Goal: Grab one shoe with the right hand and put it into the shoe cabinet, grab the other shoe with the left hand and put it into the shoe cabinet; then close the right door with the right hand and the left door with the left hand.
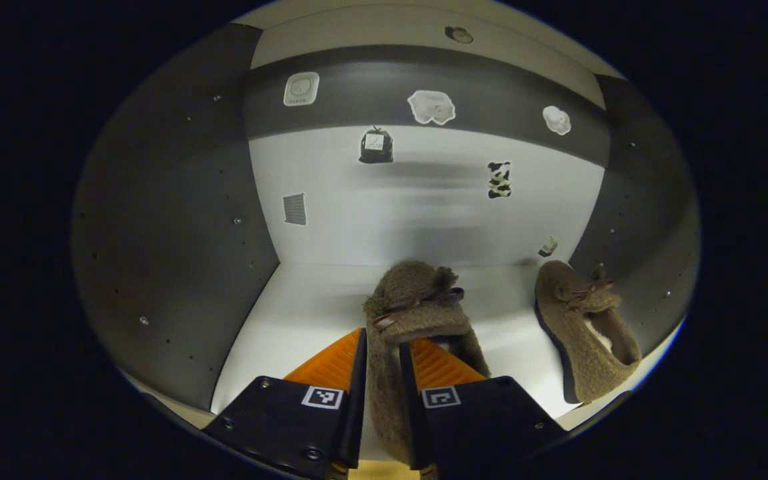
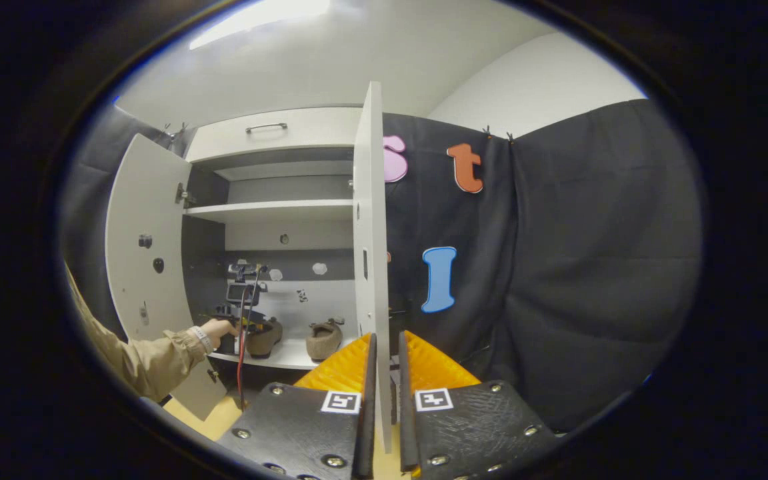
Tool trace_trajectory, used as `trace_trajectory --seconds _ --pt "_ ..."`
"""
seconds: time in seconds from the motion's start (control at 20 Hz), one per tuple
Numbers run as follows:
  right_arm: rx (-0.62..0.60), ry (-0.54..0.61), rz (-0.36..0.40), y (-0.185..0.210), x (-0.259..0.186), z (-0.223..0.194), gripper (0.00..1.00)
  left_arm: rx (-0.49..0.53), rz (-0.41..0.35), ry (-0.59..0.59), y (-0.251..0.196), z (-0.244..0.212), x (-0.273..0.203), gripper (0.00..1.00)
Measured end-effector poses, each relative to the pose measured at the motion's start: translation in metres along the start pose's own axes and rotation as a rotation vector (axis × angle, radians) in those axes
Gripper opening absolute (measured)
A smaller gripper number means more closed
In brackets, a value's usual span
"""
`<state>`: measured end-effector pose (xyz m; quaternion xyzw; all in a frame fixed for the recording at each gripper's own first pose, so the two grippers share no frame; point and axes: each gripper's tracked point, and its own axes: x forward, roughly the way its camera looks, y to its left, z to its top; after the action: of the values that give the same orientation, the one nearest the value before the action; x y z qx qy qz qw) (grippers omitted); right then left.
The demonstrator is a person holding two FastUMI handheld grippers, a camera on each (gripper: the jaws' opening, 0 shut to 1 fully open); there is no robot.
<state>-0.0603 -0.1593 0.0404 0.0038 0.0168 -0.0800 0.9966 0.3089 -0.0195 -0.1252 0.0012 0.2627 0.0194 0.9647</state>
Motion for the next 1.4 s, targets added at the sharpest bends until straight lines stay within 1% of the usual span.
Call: trace_trajectory --seconds 0.1,0.15,0.2,0.25,0.4,0.45,0.5,0.7,0.75,0.8,0.85,1.05,1.1,1.2,1.25,1.3,1.35,1.4 --pt "0.005 -0.002 0.018 0.001 -0.002 0.001 0.15 0.018 -0.003 -0.033 0.000 0.003 -0.020 0.29" --pt "0.006 -0.002 0.028 0.001 -0.003 0.001 0.12 0.027 -0.004 -0.051 0.000 0.005 -0.031 0.29" --pt "0.005 -0.001 0.035 0.001 -0.002 0.001 0.15 0.034 -0.010 -0.068 -0.001 0.007 -0.042 0.29" --pt "0.005 -0.001 0.044 0.001 -0.002 0.001 0.16 0.035 -0.020 -0.085 -0.003 0.008 -0.054 0.29" --pt "0.010 0.003 0.073 0.001 -0.002 0.002 0.15 0.032 -0.058 -0.136 -0.009 0.011 -0.094 0.29" --pt "0.013 0.005 0.083 0.001 -0.002 0.001 0.15 0.031 -0.067 -0.158 -0.010 0.013 -0.109 0.27" --pt "0.013 0.007 0.092 0.001 -0.002 0.000 0.15 0.029 -0.075 -0.186 -0.012 0.016 -0.122 0.29" --pt "0.012 0.015 0.133 0.000 0.000 0.000 0.15 0.020 -0.109 -0.258 -0.020 0.015 -0.179 0.28" --pt "0.011 0.019 0.142 -0.001 0.003 0.001 0.15 0.023 -0.122 -0.270 -0.024 0.014 -0.192 0.29" --pt "0.010 0.022 0.149 -0.003 0.005 0.001 0.15 0.028 -0.132 -0.280 -0.026 0.012 -0.205 0.27" --pt "0.009 0.023 0.156 -0.004 0.008 0.003 0.15 0.034 -0.139 -0.295 -0.028 0.012 -0.218 0.29" --pt "0.001 0.025 0.174 -0.015 0.020 0.003 0.16 0.063 -0.162 -0.346 -0.032 0.009 -0.270 0.28" --pt "-0.002 0.026 0.177 -0.019 0.024 0.003 0.12 0.066 -0.166 -0.355 -0.032 0.007 -0.280 0.28" --pt "-0.006 0.036 0.191 -0.024 0.035 0.002 0.12 0.059 -0.167 -0.369 -0.028 0.002 -0.303 0.28" --pt "-0.009 0.042 0.199 -0.026 0.041 -0.001 0.16 0.051 -0.175 -0.372 -0.028 -0.002 -0.313 0.28" --pt "-0.013 0.050 0.209 -0.027 0.046 -0.003 0.16 0.038 -0.185 -0.375 -0.028 -0.005 -0.322 0.28" --pt "-0.018 0.057 0.222 -0.027 0.052 -0.006 0.18 0.029 -0.197 -0.379 -0.027 -0.008 -0.331 0.30" --pt "-0.023 0.064 0.232 -0.028 0.057 -0.009 0.20 0.024 -0.199 -0.383 -0.025 -0.010 -0.340 0.37"
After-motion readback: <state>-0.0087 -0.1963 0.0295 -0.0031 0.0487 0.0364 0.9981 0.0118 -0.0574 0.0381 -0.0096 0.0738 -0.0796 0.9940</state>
